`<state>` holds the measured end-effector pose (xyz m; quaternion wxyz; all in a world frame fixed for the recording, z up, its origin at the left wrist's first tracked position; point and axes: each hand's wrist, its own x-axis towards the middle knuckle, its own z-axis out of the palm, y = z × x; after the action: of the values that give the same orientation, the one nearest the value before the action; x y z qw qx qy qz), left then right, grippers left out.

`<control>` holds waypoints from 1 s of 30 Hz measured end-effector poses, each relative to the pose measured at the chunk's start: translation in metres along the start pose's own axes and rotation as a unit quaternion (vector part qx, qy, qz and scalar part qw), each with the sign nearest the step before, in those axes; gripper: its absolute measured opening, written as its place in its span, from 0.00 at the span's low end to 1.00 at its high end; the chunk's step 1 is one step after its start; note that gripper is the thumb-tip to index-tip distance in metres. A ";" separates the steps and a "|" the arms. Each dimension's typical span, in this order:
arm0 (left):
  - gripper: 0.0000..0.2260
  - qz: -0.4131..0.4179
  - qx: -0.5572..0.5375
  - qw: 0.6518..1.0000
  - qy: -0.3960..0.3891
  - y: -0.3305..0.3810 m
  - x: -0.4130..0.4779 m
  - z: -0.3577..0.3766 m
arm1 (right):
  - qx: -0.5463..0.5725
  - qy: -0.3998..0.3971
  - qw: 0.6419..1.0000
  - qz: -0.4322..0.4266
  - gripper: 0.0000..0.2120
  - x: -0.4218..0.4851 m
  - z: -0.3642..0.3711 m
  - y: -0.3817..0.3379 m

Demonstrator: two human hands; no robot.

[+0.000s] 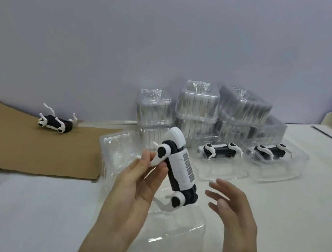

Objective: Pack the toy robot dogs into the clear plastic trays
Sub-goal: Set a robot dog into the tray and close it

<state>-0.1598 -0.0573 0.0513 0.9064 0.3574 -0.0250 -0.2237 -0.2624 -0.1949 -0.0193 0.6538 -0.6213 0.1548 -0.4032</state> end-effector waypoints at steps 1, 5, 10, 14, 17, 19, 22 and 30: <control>0.11 -0.002 0.003 1.000 0.003 -0.004 0.000 0.003 | 0.004 -0.038 0.999 -0.012 0.18 0.003 0.002 -0.008; 0.07 -0.006 0.004 1.000 -0.018 -0.011 0.002 0.008 | -0.056 -0.151 0.986 -0.037 0.24 0.016 0.019 -0.029; 0.05 -0.020 0.067 0.991 -0.115 -0.002 0.007 -0.004 | -0.085 -0.119 0.987 -0.071 0.22 0.026 0.025 -0.023; 0.11 0.174 0.277 0.943 -0.063 0.011 0.020 -0.023 | -0.088 -0.111 0.985 -0.094 0.20 0.037 0.017 -0.024; 0.27 0.284 0.432 0.848 -0.114 0.029 0.026 -0.035 | -0.129 -0.156 0.971 -0.130 0.22 0.044 0.013 -0.034; 0.36 0.220 0.485 0.818 -0.216 0.033 0.030 -0.037 | -0.165 -0.194 0.952 -0.172 0.23 0.044 0.014 -0.041; 0.37 0.175 0.483 0.819 -0.255 0.031 0.035 -0.038 | -0.193 -0.219 0.926 -0.240 0.23 0.041 0.019 -0.046; 0.27 0.244 0.353 0.872 -0.236 0.021 0.033 -0.041 | -0.099 -0.276 0.954 -0.060 0.40 0.039 0.015 -0.034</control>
<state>-0.1136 -0.0316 0.0312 0.7132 0.5725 -0.4015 -0.0494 -0.2386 -0.2096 0.0272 0.5811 -0.7780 -0.0304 -0.2368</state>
